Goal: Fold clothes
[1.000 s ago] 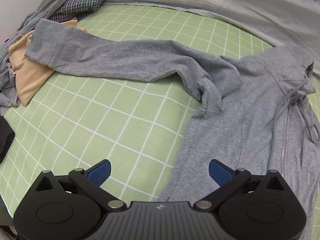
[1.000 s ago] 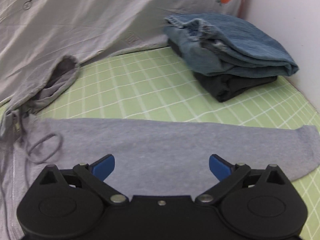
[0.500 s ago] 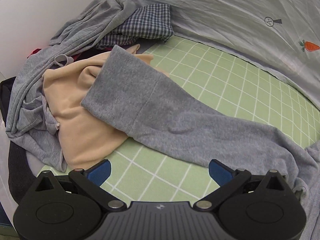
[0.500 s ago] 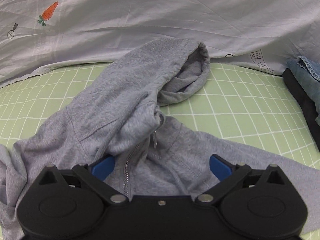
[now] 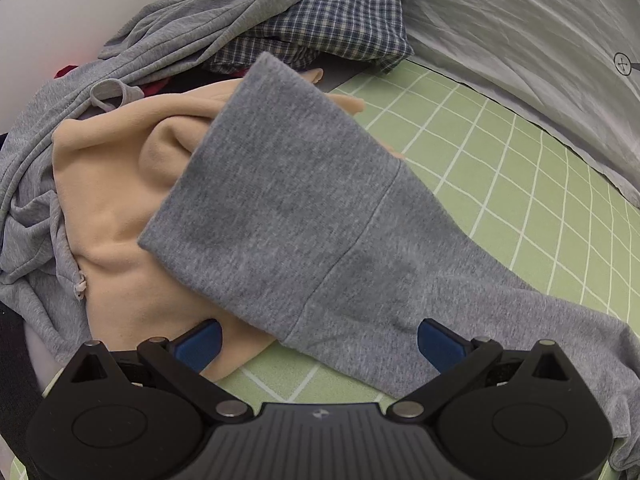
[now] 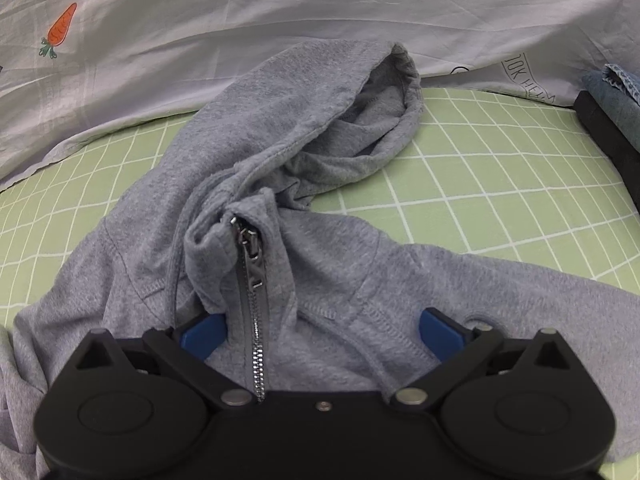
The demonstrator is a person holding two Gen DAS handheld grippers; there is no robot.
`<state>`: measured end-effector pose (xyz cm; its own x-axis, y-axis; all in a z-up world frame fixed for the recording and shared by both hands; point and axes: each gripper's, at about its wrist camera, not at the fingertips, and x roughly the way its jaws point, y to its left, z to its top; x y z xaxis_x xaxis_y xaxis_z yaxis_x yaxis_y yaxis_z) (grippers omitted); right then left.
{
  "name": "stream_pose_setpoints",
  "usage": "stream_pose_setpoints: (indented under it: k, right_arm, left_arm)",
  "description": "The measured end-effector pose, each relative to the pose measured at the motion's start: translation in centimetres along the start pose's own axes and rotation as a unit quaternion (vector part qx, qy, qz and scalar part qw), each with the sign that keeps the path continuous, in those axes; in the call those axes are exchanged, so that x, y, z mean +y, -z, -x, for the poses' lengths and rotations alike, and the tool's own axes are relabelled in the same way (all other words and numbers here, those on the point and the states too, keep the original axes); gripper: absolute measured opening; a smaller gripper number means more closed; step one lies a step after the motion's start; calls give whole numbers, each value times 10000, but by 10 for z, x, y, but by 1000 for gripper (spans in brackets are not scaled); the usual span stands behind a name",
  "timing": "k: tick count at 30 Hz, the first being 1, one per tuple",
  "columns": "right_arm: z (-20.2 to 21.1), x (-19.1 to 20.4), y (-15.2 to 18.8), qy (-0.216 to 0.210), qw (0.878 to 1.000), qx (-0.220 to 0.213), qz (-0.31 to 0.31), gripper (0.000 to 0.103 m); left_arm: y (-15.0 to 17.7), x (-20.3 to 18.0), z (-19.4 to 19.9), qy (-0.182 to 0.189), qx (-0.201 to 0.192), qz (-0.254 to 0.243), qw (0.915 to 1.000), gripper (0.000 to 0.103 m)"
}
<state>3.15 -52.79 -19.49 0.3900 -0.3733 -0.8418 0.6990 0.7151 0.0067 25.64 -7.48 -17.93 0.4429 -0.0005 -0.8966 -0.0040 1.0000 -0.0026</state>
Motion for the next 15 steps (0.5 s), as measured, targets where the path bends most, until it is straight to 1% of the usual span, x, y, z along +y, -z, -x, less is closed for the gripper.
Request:
stream_pose_setpoints:
  k: [4, 8, 9, 10, 11, 12, 14, 15]
  right_arm:
    - [0, -1, 0, -26, 10000, -13, -10, 103]
    - [1, -1, 7, -34, 9998, -218, 9, 103]
    - [1, 0, 8, -25, 9997, -247, 7, 103]
    - [1, 0, 9, -15, 9996, -276, 6, 103]
    - [2, 0, 10, -7, 9995, -302, 5, 103]
    - [2, 0, 9, -7, 9996, -298, 5, 103]
    - [2, 1, 9, -5, 9996, -291, 5, 103]
    - [2, 1, 9, -5, 9996, -288, 5, 103]
  left_arm:
    - [6, -5, 5, 64, -4, 9, 10000, 103]
    - [12, -9, 10, 127, -9, 18, 9999, 100]
    - [13, -9, 12, 185, -9, 96, 9998, 95]
    - [13, -9, 13, 241, 14, 158, 9996, 86]
    - [14, -9, 13, 297, 38, 218, 9993, 81]
    - [13, -10, 12, 245, 24, 260, 9994, 74]
    - [13, -10, 11, 136, -6, 341, 9993, 55]
    - [12, -10, 11, 120, -62, 325, 9994, 30]
